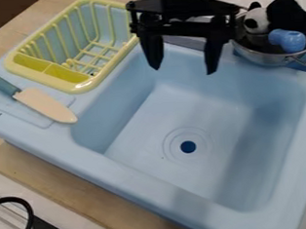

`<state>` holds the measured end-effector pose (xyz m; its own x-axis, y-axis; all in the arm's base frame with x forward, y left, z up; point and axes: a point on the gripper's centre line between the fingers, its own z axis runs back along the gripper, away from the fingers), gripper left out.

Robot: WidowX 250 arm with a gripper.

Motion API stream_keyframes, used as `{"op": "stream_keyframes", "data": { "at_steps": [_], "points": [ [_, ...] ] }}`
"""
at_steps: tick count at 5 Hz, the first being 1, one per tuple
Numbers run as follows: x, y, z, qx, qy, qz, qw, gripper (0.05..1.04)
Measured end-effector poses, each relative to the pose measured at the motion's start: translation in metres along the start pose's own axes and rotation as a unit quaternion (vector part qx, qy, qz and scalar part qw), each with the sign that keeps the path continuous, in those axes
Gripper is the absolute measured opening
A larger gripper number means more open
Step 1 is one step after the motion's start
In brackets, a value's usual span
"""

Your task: Moved to the silver pot to the right side of the sink

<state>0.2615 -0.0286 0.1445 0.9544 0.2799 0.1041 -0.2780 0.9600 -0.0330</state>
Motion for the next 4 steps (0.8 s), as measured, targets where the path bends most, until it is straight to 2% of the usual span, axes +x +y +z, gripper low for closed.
{"op": "stream_keyframes", "data": {
  "at_steps": [1,2,3,4],
  "points": [
    [0.002,-0.004,0.018,-0.008,-0.027,0.049,0.9984,0.993],
    [0.006,-0.012,0.023,-0.011,-0.057,0.132,0.9895,0.993],
    [0.019,-0.028,0.016,-0.06,-0.074,0.154,0.9834,0.993],
    [0.03,-0.034,0.012,-0.087,-0.108,0.189,0.9721,0.993]
  ]
}}
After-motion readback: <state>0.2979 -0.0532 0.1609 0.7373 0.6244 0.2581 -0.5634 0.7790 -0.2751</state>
